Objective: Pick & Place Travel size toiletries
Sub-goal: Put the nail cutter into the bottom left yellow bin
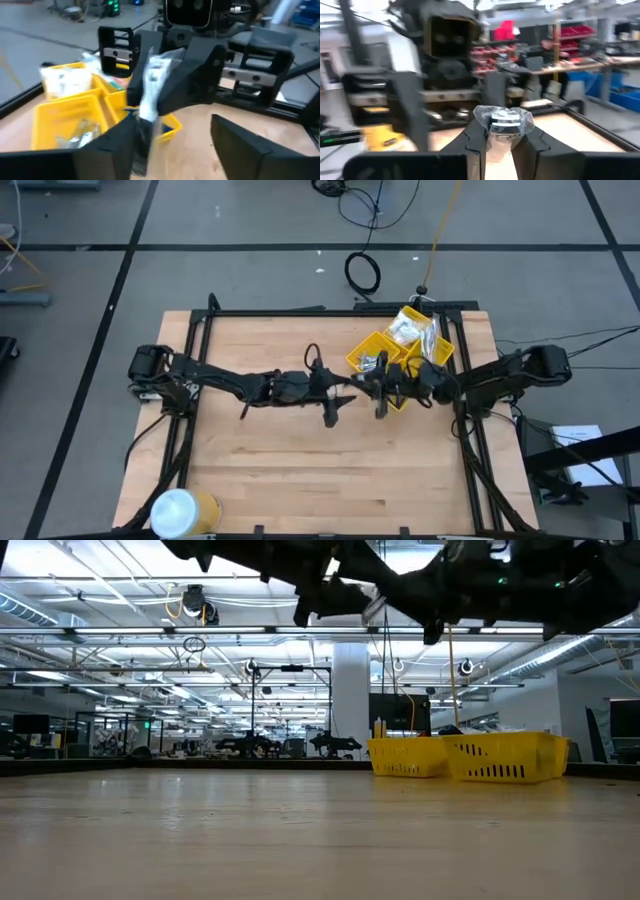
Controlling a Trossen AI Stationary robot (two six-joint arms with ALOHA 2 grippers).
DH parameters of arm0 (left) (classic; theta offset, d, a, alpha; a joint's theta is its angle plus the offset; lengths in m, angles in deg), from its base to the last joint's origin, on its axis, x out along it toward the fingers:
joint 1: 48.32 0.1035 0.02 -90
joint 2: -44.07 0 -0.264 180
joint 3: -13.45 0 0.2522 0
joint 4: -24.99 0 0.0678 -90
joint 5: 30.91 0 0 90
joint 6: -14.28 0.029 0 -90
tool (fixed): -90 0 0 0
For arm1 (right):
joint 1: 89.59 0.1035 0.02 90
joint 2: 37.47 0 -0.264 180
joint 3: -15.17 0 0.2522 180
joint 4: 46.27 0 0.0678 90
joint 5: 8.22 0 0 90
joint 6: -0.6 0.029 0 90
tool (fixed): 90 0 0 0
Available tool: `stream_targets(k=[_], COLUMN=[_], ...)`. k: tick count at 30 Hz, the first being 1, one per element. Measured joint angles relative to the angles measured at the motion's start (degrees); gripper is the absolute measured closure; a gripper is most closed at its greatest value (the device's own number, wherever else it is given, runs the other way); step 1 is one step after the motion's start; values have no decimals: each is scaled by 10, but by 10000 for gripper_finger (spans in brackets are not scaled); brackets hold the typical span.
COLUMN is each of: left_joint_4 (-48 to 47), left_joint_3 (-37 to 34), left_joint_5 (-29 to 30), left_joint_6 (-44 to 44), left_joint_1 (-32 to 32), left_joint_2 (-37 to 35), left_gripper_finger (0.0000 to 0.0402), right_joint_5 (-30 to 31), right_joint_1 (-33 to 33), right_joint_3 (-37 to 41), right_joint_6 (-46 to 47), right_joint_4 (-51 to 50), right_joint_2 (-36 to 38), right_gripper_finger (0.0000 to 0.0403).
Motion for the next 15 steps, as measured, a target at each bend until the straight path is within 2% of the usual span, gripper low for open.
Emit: stream_targets(k=[2,5,9,13,15], left_joint_4=[-26,-77,-164,-223,-238], left_joint_3=[-1,2,1,0,-3], left_joint_5=[2,-33,4,18,43], left_joint_6=[-20,-51,-34,-21,4], left_joint_1=[3,-6,4,-13,-14], left_joint_2=[-22,-72,-125,-167,-176], left_gripper_finger=[149,112,76,57,54], right_joint_5=[15,89,20,53,44], right_joint_1=[-30,-84,-124,-155,-168], right_joint_3=[0,6,6,12,9], right_joint_6=[3,4,46,52,62], right_joint_4=[-24,-86,-105,-155,-173], right_joint_2=[0,-3,0,-2,1], right_gripper_finger=[356,356,356,356,356])
